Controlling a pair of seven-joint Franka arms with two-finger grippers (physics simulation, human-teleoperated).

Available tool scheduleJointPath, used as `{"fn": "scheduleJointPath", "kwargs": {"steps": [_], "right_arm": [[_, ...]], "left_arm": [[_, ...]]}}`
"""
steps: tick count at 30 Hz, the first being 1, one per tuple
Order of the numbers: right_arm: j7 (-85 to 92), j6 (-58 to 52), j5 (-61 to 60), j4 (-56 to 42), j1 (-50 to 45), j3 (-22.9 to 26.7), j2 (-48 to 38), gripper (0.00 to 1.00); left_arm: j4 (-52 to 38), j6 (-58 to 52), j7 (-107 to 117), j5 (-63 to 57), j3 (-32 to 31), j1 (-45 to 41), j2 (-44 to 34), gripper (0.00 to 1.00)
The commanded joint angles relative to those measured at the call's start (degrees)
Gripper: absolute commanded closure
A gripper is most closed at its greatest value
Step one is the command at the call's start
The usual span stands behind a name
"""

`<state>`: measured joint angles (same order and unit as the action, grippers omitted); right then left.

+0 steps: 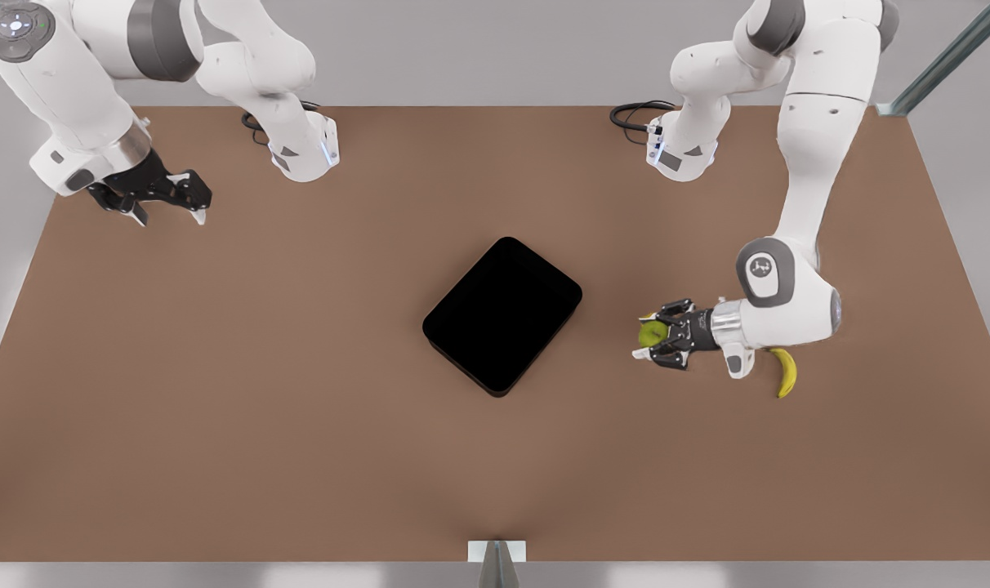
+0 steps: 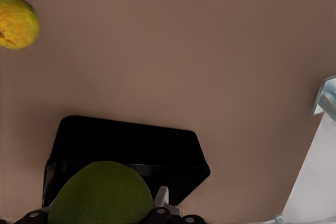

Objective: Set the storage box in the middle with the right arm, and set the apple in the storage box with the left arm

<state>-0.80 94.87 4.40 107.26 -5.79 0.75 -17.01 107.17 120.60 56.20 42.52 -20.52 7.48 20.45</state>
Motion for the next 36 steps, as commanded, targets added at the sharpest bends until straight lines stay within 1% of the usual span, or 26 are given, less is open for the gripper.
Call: {"fn": "scheduleJointPath", "kwargs": {"steps": [1, 5, 7, 8, 9, 10, 11, 13, 14, 15, 16, 20, 23, 24, 25, 26, 27, 28, 29, 30, 31, 32, 33, 34, 36], "right_arm": [[0.2, -0.1, -0.1, 0.1, 0.1, 0.0, 0.0, 0.0], [0.2, -0.6, -0.1, 0.8, 0.5, 0.0, -0.1, 0.0], [0.3, -1.0, -0.1, 0.8, 0.5, 0.0, -0.3, 0.0], [0.3, -0.9, -0.1, 0.8, 0.7, 0.1, -0.2, 0.0], [0.3, -0.7, -0.1, 0.8, 0.7, 0.1, -0.2, 0.0], [0.3, 0.0, -0.4, 0.3, 0.8, 0.1, 0.0, 0.0], [0.3, 0.4, -1.6, 0.5, 0.7, 1.3, 0.0, 0.0], [0.4, 1.4, -1.7, 0.5, 0.6, 1.4, 0.4, 0.0], [0.4, 1.5, -1.8, 0.2, 0.5, 1.4, 0.4, 0.0], [0.4, 1.8, -1.8, 0.3, 0.3, 1.4, 0.4, 0.0], [0.4, 1.8, -1.8, 0.5, 0.3, 1.4, 0.3, 0.0], [0.4, 1.8, -1.8, 0.5, 0.0, 1.3, 0.3, 0.0], [0.9, 2.7, -1.8, 0.3, 0.0, 1.2, 0.4, 0.0], [1.1, 2.5, -1.8, 0.6, 0.0, 1.2, 0.3, 0.0], [1.2, 2.4, -1.8, 0.7, 0.0, 1.2, 0.3, 0.0], [1.3, 2.0, -1.8, 0.4, 0.0, 1.3, 0.3, 0.0], [2.5, 2.0, -1.8, 0.6, 0.1, 1.4, 0.1, 0.0], [3.0, 2.0, -1.8, 0.6, 0.6, 1.4, 0.2, 0.0], [3.3, 2.0, -1.8, 0.7, 0.6, 2.1, 0.1, 0.0], [3.3, 2.1, -1.8, 0.7, 0.6, 2.1, 0.1, 0.0], [3.3, 2.2, -1.8, 0.8, 0.6, 2.1, 0.1, 0.0], [3.3, 2.2, -1.8, 0.8, 0.6, 2.1, 0.1, 0.0], [3.3, 2.2, -3.1, 0.8, 0.6, 2.1, 0.1, 0.0], [3.3, 2.2, -3.2, 0.8, 0.6, 2.1, 0.1, 0.0], [3.2, 2.5, -3.2, 1.5, 0.6, 2.1, 0.0, 0.0]], "left_arm": [[-0.2, 0.1, 2.9, -28.7, -2.2, 0.1, 0.1, 0.53], [-5.2, 2.4, 25.7, -43.0, -12.6, -0.5, 4.4, 0.53], [-9.2, 2.9, 35.7, -47.4, -12.9, -5.5, 7.4, 0.53], [-13.0, 3.1, 41.7, -50.3, -13.0, -8.4, 10.4, 0.53], [-17.0, 3.1, 48.5, -55.8, -15.3, -9.9, 14.3, 0.53], [-19.0, 3.2, 52.5, -59.2, -16.5, -11.6, 16.6, 0.53], [-19.9, 3.2, 53.6, -59.3, -16.5, -13.6, 16.8, 0.53], [-21.7, 3.5, 57.2, -60.3, -16.4, -17.9, 18.1, 0.53], [-21.7, 3.2, 57.6, -60.3, -16.4, -18.5, 18.1, 0.5], [-21.7, 2.8, 58.5, -60.1, -16.4, -19.4, 18.0, 0.36], [-21.7, 3.3, 59.5, -59.6, -16.5, -19.5, 17.9, 0.0], [-21.7, 3.7, 61.6, -59.7, -16.5, -20.8, 17.9, 0.0], [-21.7, 6.7, 62.7, -57.4, -16.2, -21.3, 17.6, 0.0], [-21.7, 6.6, 61.7, -57.5, -15.8, -21.3, 17.1, 0.0], [-21.7, 6.4, 60.4, -57.6, -12.9, -21.3, 14.5, 0.0], [-20.9, 4.0, 49.7, -57.3, -11.7, -20.8, 11.5, 0.0], [-19.6, -2.3, 32.7, -55.3, -10.0, -19.0, 7.9, 0.0], [-16.9, -8.9, 7.5, -48.1, -4.4, -18.2, 1.7, 0.0], [-15.5, -14.7, -10.9, -45.3, 0.4, -17.9, -2.7, 0.0], [-15.4, -18.6, -19.4, -45.3, 3.0, -17.0, -6.2, 0.02], [-15.4, -23.1, -28.6, -45.2, 4.3, -15.7, -9.3, 0.0], [-15.9, -25.9, -34.8, -42.9, 8.2, -15.7, -11.7, 0.0], [-18.5, -30.8, -39.9, -41.1, 12.3, -15.7, -13.1, 0.0], [-18.5, -31.0, -43.1, -41.7, 13.7, -15.6, -14.0, 0.01], [-17.8, -36.5, -51.7, -41.6, 14.7, -12.1, -16.8, 0.0]]}}
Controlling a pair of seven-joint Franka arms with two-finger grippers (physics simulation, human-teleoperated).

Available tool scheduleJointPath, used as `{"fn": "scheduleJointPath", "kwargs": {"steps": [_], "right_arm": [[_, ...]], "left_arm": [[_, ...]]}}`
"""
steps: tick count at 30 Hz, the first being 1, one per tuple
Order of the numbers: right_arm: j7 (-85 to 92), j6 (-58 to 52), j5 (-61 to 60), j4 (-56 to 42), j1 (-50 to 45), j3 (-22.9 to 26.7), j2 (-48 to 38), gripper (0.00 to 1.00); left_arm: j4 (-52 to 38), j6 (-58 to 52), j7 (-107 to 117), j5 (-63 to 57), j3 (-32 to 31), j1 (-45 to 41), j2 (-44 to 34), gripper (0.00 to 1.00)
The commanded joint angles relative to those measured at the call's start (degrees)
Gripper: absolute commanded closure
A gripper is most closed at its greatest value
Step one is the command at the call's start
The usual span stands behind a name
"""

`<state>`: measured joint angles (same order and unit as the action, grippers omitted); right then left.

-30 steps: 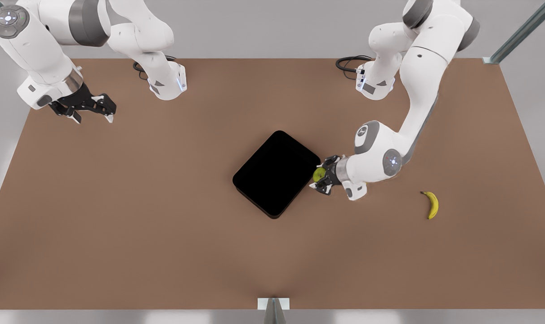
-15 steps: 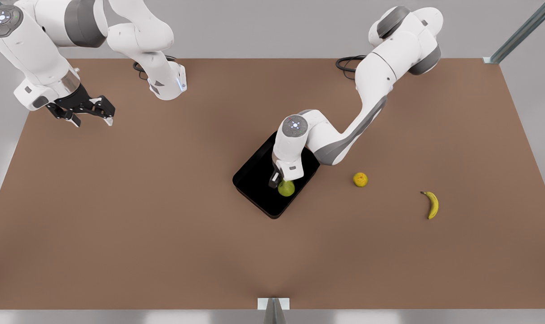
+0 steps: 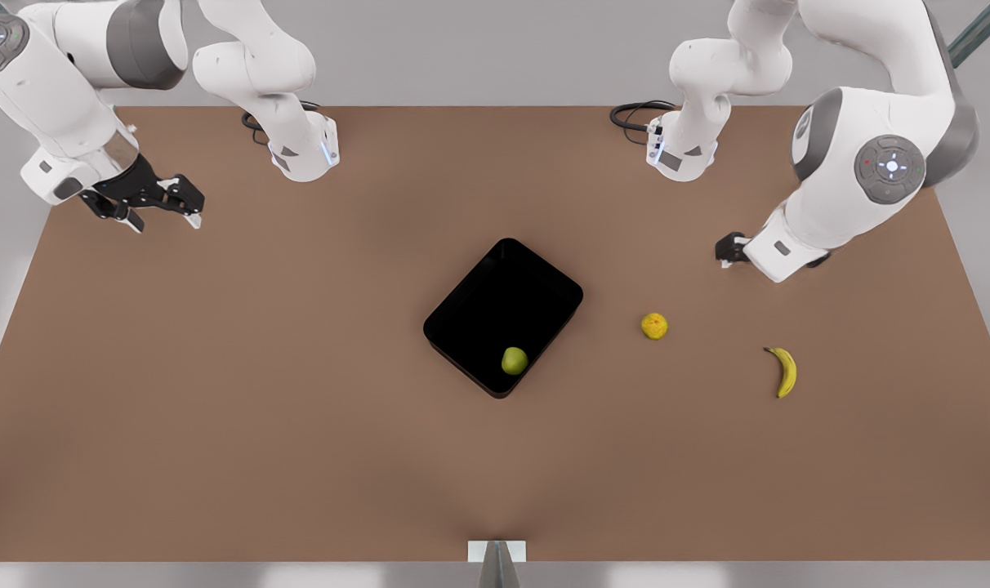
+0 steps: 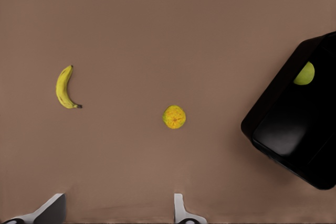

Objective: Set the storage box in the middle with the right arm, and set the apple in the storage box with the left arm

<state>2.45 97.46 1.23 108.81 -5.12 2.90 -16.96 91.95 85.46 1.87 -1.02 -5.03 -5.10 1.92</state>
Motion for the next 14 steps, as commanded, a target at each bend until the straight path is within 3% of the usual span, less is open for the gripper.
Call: {"fn": "scheduleJointPath", "kwargs": {"steps": [1, 2, 5, 9, 14], "right_arm": [[0.0, 0.0, 0.0, 0.0, 0.0, 0.0, 0.0, 0.0], [-0.1, 0.0, -0.1, 0.0, 0.0, 0.0, 0.0, 0.0], [0.0, -0.3, -0.1, 0.0, 0.0, 0.1, 0.0, 0.0], [-0.1, 0.4, -0.2, 0.3, -0.1, 0.0, -0.1, 0.0], [0.0, -0.3, -0.2, 0.3, 0.0, 0.0, -0.4, 0.0]], "left_arm": [[2.2, 1.5, -3.0, 1.5, 0.6, 0.8, -1.3, 0.0], [9.1, 6.5, -4.5, 1.5, 2.7, 0.8, -5.2, 0.0], [11.1, 10.1, -4.6, 1.4, 4.6, 1.1, -3.9, 0.0], [0.4, 6.0, -3.8, 1.6, 4.2, 0.7, 5.4, 0.0], [0.2, 6.0, -3.5, 1.6, 4.1, 0.5, 5.5, 0.0]]}}
